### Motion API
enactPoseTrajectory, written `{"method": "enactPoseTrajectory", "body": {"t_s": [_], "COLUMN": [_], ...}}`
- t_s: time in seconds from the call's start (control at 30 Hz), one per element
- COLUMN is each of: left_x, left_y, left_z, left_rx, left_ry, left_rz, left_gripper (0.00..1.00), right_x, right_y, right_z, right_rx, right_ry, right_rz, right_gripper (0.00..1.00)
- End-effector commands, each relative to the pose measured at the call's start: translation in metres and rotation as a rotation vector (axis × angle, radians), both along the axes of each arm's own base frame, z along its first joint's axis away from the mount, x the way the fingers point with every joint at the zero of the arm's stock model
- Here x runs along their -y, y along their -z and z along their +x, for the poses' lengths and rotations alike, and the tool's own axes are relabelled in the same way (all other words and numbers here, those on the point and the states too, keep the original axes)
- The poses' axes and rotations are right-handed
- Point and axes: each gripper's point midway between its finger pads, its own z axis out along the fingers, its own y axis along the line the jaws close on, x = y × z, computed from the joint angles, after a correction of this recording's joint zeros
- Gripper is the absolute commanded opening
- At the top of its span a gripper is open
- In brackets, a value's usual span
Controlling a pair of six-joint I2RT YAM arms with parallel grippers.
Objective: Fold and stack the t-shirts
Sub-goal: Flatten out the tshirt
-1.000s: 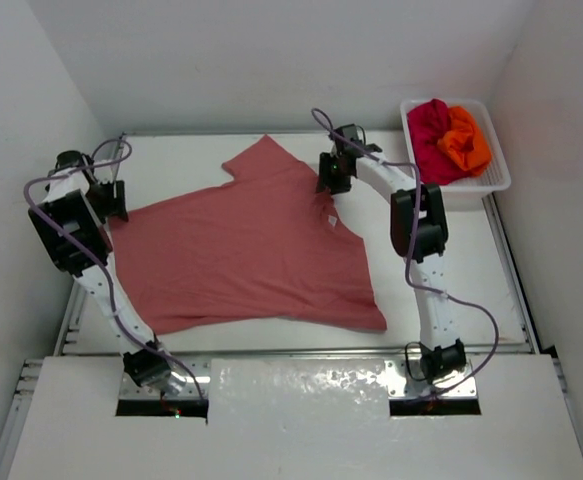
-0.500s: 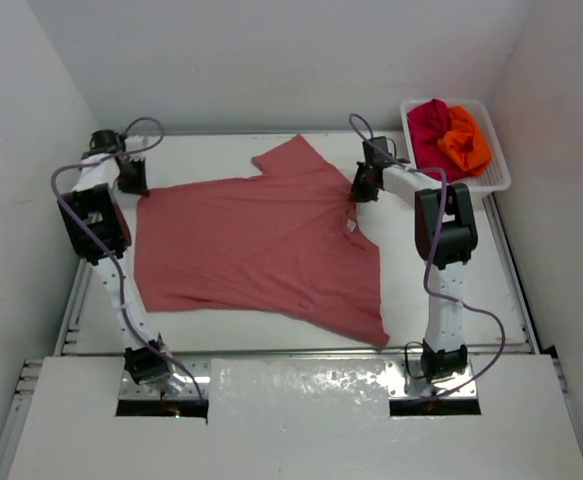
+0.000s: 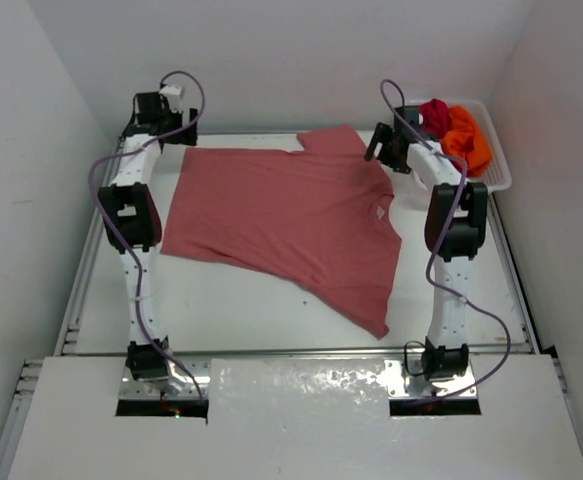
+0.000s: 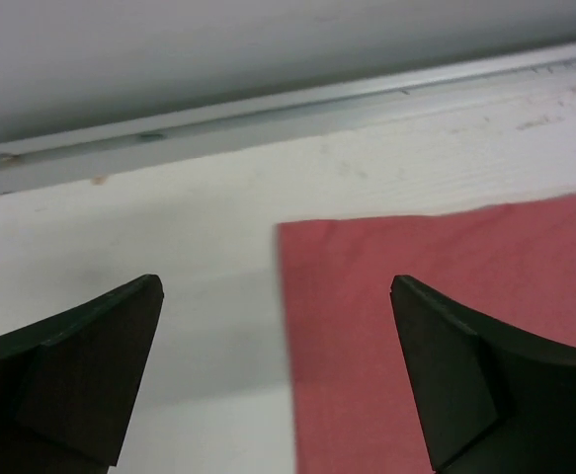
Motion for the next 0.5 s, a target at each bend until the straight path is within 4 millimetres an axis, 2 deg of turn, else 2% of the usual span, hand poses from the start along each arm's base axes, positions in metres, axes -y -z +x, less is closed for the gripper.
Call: {"method": "enactPoseTrajectory", "body": {"t_s": [0.0,0.07,0.1,0.13,0.17,0.2,0.23,0.27,0.3,0.33,0.37,0.4,0.43,0.47], "left_x": [-0.04,-0.035,-0.023,-0.015,-0.006,0.013,0.023,0.033,0.04,0.044,0.047,0.053,0.054,0.057], "left_y": [-0.141,-0.164,-0.185,-0.191,-0.173,-0.174,-0.157,-0.102,-0.091,-0.071,-0.052,-0.023,-0.015,-0.007], "left_z": [-0.004,-0.016,-0.033,-0.044,-0.058,-0.085,-0.102,-0.136,-0.157,-0.176,-0.192,-0.218,-0.225,-0.231], "left_rx": [0.257,0.274,0.271,0.257,0.191,0.128,0.057,-0.124,-0.178,-0.248,-0.305,-0.394,-0.412,-0.421], "left_ry": [-0.069,-0.038,0.013,0.051,0.097,0.166,0.197,0.234,0.257,0.271,0.293,0.299,0.298,0.305], "left_rz": [-0.003,-0.006,-0.021,-0.028,-0.037,-0.072,-0.087,-0.122,-0.13,-0.143,-0.141,-0.146,-0.138,-0.131], "left_gripper": [1.0,1.0,1.0,1.0,0.99,0.96,0.88,0.82,0.75,0.66,0.65,0.65,0.7,0.74], "right_x": [0.0,0.007,0.011,0.012,0.012,0.012,0.011,0.004,0.004,-0.001,-0.003,-0.01,-0.016,-0.021], "right_y": [-0.069,-0.086,-0.108,-0.114,-0.115,-0.119,-0.113,-0.076,-0.068,-0.076,-0.041,-0.033,-0.038,-0.031], "right_z": [-0.004,-0.022,-0.035,-0.048,-0.069,-0.097,-0.118,-0.16,-0.182,-0.206,-0.249,-0.268,-0.28,-0.295], "right_rx": [0.08,0.054,0.067,0.048,0.003,-0.025,-0.067,-0.197,-0.231,-0.224,-0.342,-0.364,-0.334,-0.352], "right_ry": [-0.098,-0.13,-0.128,-0.137,-0.16,-0.167,-0.178,-0.209,-0.214,-0.224,-0.232,-0.251,-0.257,-0.27], "right_rz": [-0.072,-0.133,-0.152,-0.161,-0.161,-0.155,-0.144,-0.096,-0.09,-0.062,-0.034,-0.013,0.011,0.026], "right_gripper": [0.88,0.89,0.9,0.9,0.89,0.85,0.82,0.78,0.68,0.45,0.32,0.25,0.27,0.33]}}
